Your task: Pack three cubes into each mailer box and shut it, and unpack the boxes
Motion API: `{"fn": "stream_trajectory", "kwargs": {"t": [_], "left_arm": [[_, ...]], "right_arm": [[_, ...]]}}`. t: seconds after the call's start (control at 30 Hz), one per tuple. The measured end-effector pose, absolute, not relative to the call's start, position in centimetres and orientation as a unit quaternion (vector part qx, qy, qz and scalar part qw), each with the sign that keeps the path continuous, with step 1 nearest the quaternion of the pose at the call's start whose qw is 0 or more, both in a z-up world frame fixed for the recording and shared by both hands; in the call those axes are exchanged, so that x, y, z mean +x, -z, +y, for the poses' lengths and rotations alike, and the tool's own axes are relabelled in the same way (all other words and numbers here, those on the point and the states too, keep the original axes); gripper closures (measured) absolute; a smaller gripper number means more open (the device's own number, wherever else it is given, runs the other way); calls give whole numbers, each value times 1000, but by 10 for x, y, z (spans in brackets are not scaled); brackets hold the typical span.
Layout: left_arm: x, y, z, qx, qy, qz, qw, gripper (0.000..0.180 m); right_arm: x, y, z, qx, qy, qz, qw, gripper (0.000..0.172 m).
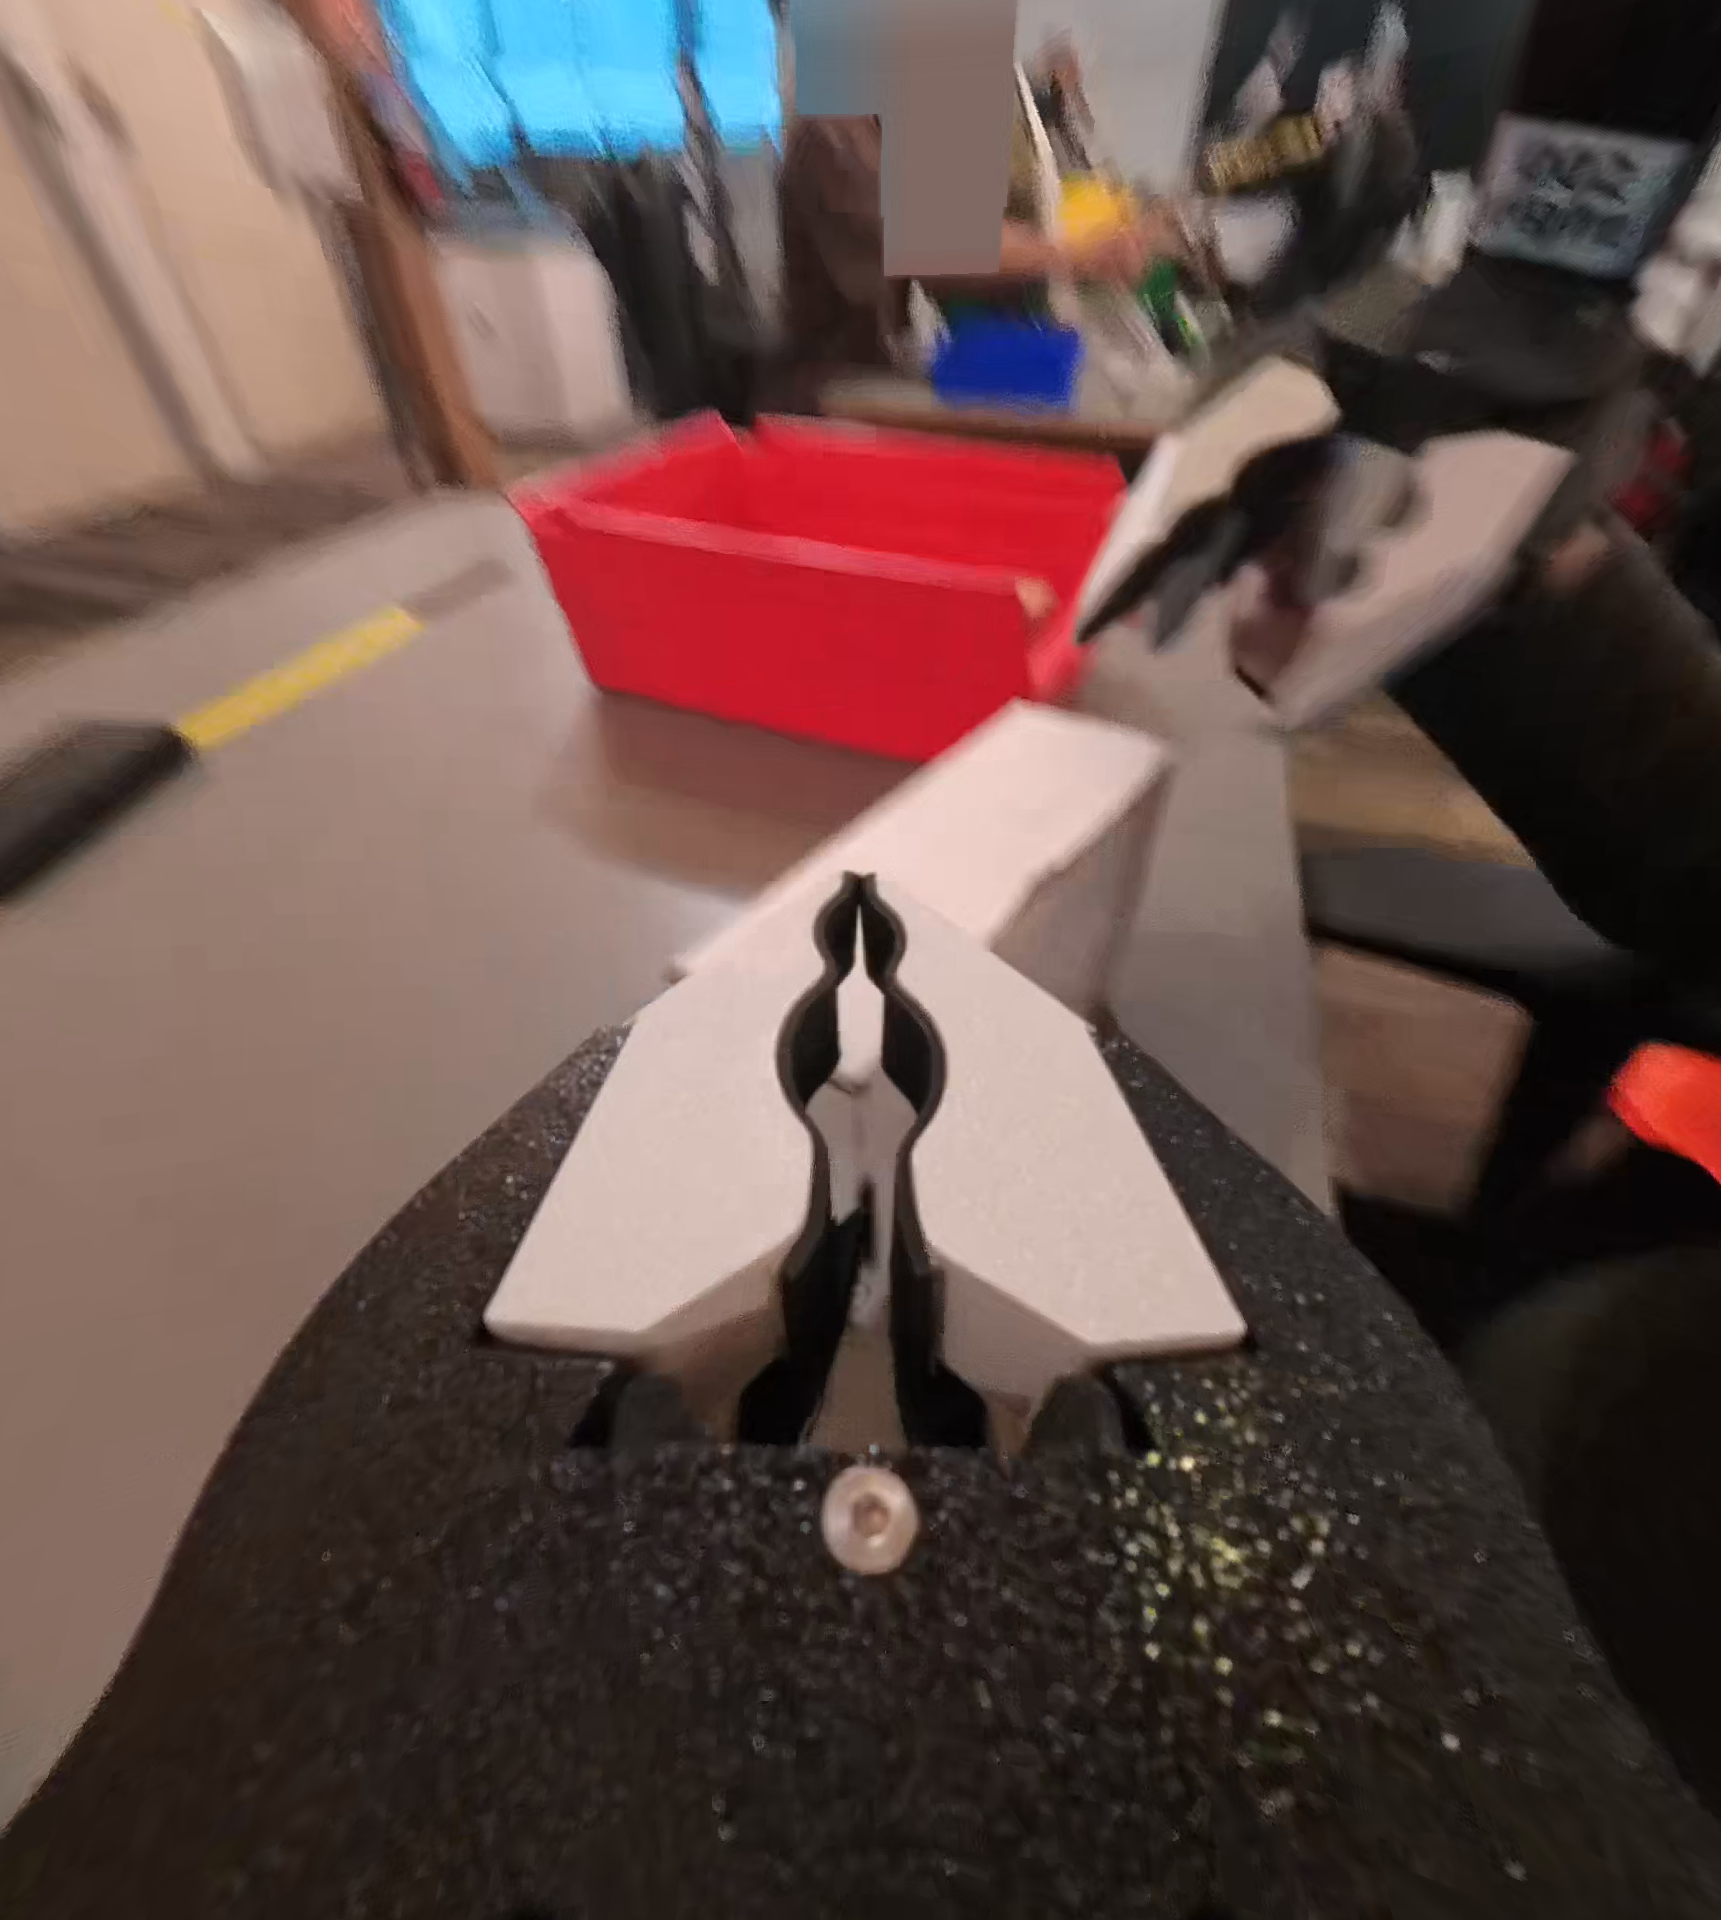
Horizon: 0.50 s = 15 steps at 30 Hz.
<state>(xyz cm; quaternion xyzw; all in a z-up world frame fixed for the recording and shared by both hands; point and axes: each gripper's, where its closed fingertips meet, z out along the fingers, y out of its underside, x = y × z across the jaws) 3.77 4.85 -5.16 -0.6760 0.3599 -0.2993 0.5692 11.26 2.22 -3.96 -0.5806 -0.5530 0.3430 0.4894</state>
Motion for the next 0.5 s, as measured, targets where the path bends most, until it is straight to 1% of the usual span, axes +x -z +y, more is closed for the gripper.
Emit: {"fn": "stream_trajectory", "kwargs": {"t": [0.03, 0.07, 0.1, 0.17, 0.2, 0.27, 0.37, 0.43, 0.5], "left_arm": [[30, 34, 56, -654, 290, 329, 617, 180], [20, 18, 62, -629, 282, 300, 659, 174], [11, 2, 66, -603, 276, 277, 695, 167], [-12, -20, 77, -557, 241, 226, 761, 167], [-21, -26, 81, -535, 214, 213, 789, 168], [-30, -26, 89, -509, 156, 211, 820, 170], [-28, -12, 97, -507, 121, 224, 824, 170], [-28, -1, 100, -514, 118, 223, 820, 167], [-34, 9, 107, -525, 79, 223, 817, 165]], "right_arm": [[105, 25, 15, -575, -350, -558, 486, 107], [98, 18, 12, -575, -334, -572, 480, 90], [92, 19, 14, -584, -296, -594, 468, 77], [82, 38, 32, -613, -196, -637, 423, 59], [77, 52, 36, -632, -171, -653, 381, 54], [67, 82, 35, -673, -163, -662, 287, 57], [69, 110, 63, -711, -69, -658, 238, 69], [71, 124, 66, -714, -51, -670, 196, 85], [71, 136, 60, -717, -57, -678, 153, 96]]}}
